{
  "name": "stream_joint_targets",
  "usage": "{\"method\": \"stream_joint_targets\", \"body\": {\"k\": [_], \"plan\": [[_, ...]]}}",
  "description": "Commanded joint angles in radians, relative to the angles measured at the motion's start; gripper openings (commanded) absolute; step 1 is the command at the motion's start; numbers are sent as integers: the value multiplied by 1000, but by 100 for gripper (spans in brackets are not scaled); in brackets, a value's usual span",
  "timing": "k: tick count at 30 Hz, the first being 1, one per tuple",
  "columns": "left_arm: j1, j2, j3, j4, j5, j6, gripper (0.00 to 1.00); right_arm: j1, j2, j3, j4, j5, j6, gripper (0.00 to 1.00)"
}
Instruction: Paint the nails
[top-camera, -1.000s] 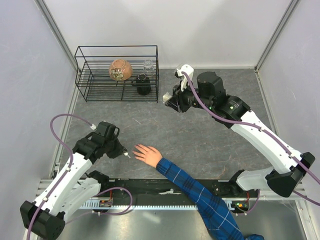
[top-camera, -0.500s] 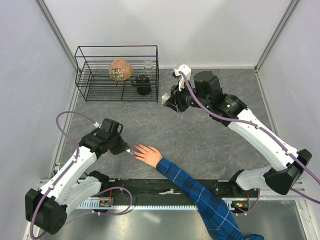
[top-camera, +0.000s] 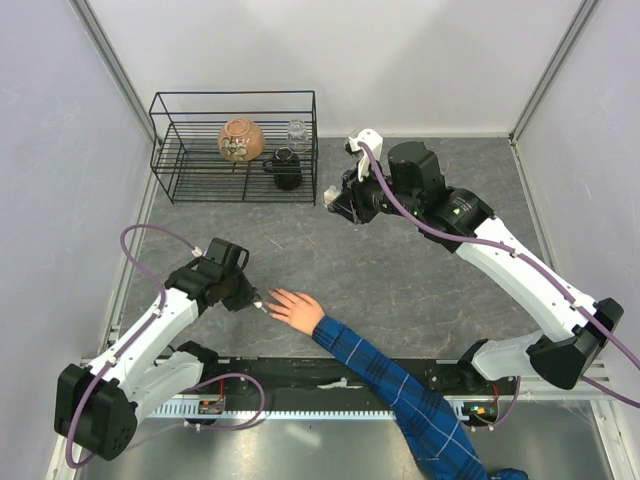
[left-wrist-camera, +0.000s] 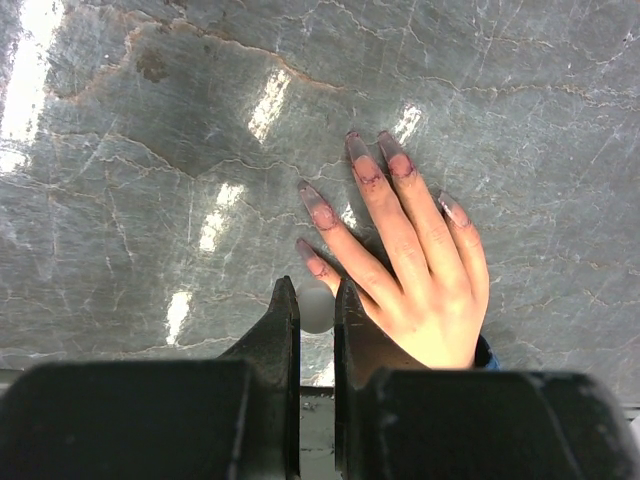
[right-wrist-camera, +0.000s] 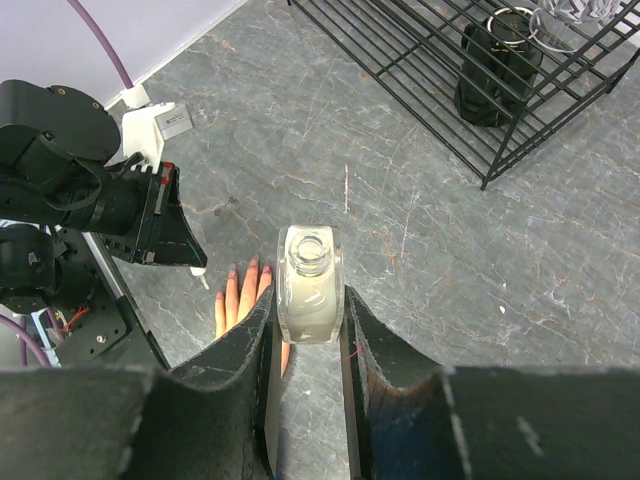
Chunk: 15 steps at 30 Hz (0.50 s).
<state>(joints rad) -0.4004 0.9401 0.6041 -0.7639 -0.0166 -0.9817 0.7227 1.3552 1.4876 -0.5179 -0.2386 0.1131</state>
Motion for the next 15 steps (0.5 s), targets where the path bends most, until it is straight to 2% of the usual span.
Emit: {"method": "stream_joint_targets", "body": {"k": [1,15], "plan": [[6,11,-13,55,6,9,2,-6,-1,31,18,-7,13,0],[12,40,-30,95,12,21,2,-12,-4,26,15,-7,16,0]]}}
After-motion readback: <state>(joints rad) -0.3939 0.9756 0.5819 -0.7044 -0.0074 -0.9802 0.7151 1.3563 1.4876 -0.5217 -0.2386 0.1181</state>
